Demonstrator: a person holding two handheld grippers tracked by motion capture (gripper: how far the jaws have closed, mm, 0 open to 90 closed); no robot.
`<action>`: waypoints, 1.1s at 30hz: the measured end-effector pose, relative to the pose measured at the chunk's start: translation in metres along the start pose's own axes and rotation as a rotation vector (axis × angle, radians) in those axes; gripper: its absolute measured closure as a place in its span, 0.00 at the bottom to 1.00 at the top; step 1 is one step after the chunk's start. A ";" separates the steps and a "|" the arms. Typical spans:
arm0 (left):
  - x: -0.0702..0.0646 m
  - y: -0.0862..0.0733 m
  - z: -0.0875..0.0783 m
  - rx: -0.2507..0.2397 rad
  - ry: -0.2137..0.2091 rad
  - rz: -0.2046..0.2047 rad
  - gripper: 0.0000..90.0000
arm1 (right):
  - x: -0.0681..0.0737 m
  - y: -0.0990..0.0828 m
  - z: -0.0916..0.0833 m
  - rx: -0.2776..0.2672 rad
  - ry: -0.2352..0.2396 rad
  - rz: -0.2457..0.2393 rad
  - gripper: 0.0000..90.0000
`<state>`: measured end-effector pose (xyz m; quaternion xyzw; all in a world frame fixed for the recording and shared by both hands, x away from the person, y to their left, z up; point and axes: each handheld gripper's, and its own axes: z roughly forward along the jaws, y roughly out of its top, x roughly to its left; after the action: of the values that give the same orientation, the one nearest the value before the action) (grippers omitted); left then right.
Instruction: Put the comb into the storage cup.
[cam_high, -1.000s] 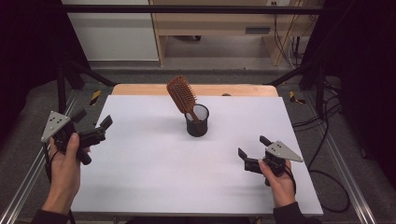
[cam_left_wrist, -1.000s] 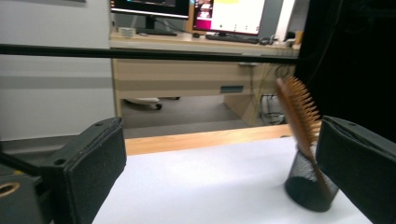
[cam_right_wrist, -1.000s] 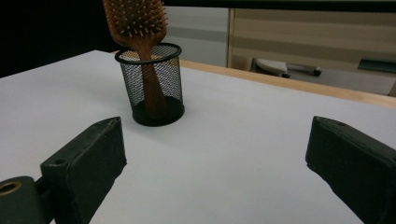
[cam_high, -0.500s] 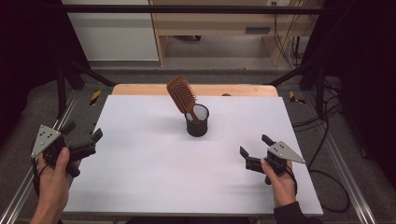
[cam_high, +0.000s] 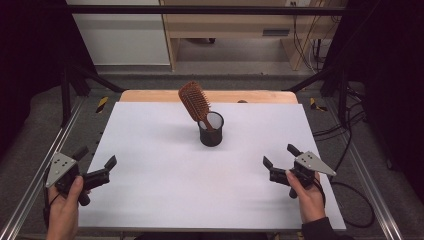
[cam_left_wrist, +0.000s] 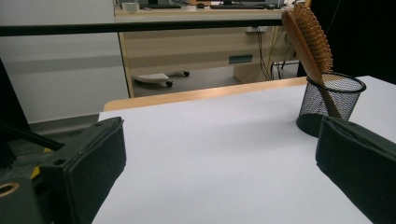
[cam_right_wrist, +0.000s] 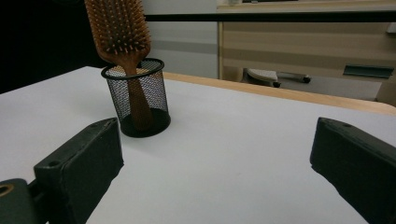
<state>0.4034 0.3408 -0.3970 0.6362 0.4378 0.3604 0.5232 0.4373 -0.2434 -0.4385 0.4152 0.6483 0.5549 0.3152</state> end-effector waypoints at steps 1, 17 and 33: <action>-0.001 -0.002 0.000 0.002 -0.005 0.002 0.03 | 0.000 -0.001 -0.001 0.003 0.001 -0.004 0.03; -0.013 -0.021 0.008 0.029 -0.030 -0.014 0.03 | -0.005 -0.015 -0.013 0.023 -0.007 -0.022 0.03; -0.028 -0.037 0.014 0.057 -0.079 -0.037 0.03 | -0.002 -0.019 -0.012 0.032 0.009 -0.042 0.03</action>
<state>0.3999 0.3119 -0.4358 0.6563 0.4387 0.3128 0.5283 0.4238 -0.2512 -0.4554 0.4039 0.6671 0.5398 0.3170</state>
